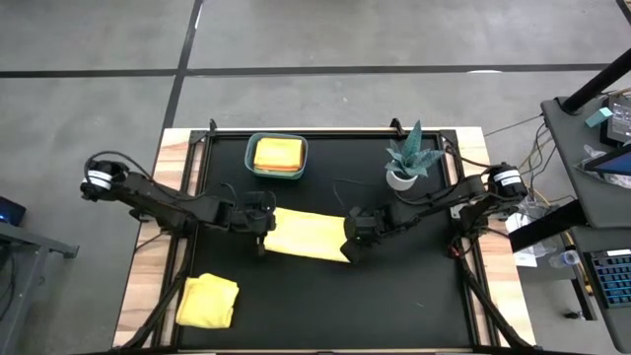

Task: Fold microfiber towels
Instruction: Fold the right yellow microfiber cloth

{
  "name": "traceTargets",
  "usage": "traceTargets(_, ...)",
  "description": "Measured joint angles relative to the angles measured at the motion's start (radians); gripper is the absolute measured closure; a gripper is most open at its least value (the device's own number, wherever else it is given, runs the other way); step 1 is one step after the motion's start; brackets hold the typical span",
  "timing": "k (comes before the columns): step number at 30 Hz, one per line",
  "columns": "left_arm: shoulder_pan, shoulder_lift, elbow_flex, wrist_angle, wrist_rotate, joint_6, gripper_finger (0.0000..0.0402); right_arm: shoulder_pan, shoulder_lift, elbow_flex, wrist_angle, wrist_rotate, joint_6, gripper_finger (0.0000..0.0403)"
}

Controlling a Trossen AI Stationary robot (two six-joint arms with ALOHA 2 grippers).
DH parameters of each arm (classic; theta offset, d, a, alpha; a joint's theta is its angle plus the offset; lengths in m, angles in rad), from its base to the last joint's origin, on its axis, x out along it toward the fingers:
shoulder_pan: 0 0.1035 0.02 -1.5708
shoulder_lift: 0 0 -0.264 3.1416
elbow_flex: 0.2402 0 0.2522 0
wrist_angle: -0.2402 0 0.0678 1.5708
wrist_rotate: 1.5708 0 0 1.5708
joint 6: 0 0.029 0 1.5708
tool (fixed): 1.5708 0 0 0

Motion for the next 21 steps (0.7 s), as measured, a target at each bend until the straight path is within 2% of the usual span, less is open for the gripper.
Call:
traceTargets(5, -0.037, 0.011, -0.003, 0.007, 0.000, -0.018, 0.0398, 0.008, 0.000, -0.056, 0.011, 0.062, 0.187, 0.0244)
traceTargets(10, -0.042, 0.021, -0.004, 0.006, 0.000, -0.020, 0.0398, 0.012, 0.000, -0.098, 0.065, 0.087, 0.215, 0.0191)
traceTargets(15, -0.042, 0.033, -0.004, 0.007, -0.001, -0.019, 0.0398, 0.015, 0.000, -0.154, 0.209, 0.089, 0.223, 0.0160)
traceTargets(21, -0.042, 0.034, -0.004, 0.006, -0.006, -0.017, 0.0398, 0.015, 0.000, -0.220, 0.358, 0.108, 0.247, 0.0145)
